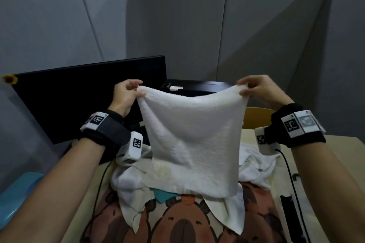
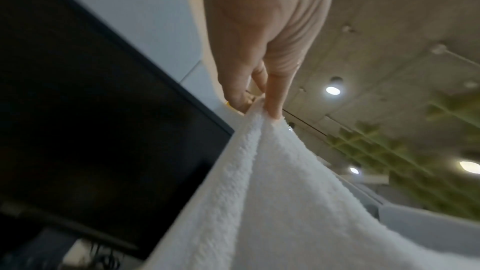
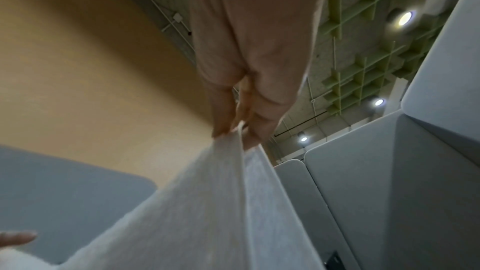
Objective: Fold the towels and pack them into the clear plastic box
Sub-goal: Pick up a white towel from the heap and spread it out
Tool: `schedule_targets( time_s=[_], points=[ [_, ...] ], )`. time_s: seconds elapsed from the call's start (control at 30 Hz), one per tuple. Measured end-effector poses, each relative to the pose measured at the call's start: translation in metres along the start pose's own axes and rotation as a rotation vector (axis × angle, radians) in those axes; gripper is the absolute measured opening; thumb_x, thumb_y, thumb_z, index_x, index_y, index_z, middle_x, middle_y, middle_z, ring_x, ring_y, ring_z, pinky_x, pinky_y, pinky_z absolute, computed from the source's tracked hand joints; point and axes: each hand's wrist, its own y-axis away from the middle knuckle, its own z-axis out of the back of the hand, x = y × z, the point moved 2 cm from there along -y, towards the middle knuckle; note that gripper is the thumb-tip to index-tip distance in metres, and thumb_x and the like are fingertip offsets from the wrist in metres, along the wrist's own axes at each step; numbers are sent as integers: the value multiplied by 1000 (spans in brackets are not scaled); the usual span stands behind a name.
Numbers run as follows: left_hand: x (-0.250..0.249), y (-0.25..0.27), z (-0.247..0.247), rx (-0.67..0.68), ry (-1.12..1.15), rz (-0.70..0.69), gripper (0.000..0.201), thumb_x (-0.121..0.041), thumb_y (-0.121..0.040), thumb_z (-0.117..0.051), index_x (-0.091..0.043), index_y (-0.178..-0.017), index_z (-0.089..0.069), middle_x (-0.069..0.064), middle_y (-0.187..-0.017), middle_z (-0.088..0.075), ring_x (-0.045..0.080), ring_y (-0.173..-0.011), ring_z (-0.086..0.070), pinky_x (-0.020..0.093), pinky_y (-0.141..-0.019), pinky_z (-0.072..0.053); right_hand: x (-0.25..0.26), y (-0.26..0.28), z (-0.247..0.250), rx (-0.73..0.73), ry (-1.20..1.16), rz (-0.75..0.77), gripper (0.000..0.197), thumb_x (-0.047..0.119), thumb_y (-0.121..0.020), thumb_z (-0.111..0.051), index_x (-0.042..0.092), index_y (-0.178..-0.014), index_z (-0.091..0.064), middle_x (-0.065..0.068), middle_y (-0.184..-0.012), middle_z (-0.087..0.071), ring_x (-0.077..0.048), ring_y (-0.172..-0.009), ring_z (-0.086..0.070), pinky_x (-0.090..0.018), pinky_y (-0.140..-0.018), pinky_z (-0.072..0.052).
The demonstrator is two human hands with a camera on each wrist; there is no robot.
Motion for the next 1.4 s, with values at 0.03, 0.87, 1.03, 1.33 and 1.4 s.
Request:
schedule_targets(
  time_s=[0.03,0.87,1.03,1.33,1.4],
  points=[
    [3,-1,-2,-5,-32,3,34,12,-73,-66,-1,-103,-64,1,-88,-60,27,-104,-59,27,-83,-49,-2,-4,-3,-19,120,-24,30,0,-80,-66,5,-110,-66,-13,-106,-63,-22,-99,-57,-33,-95,-46],
    [111,164,41,1362,-676,283,9,-14,-79,-72,-14,-85,-65,-24,-55,-58,-9,-56,-50,9,-61,-39,-79,173,-82,1035,828,-233,33,22,-80,-68,38,-53,-60,21,-41,-53,2,-53,-42,-12,-53,-34],
    [160,195,42,1559,-680,594,5,-21,-77,-71,-25,-79,-68,-18,-52,-58,0,-53,-47,14,-52,-39,-91,195,-92,1153,795,-362,17,27,-79,-71,30,-94,-68,20,-69,-49,4,-65,-45,-5,-53,-33],
    [162,124,16,814,-229,443,27,-13,-92,-54,-13,-66,-50,-10,-58,-51,2,-57,-50,13,-59,-44,-120,102,-103,406,230,-314,19,27,-90,-57,18,-74,-56,2,-75,-54,-14,-72,-52,-28,-64,-38],
    [166,113,7,641,-172,439,20,-10,-92,-52,-9,-72,-55,-4,-66,-56,8,-64,-53,17,-62,-46,-129,78,-114,239,40,-354,17,19,-91,-55,9,-78,-56,-2,-70,-52,-16,-67,-49,-27,-58,-36]
  ],
)
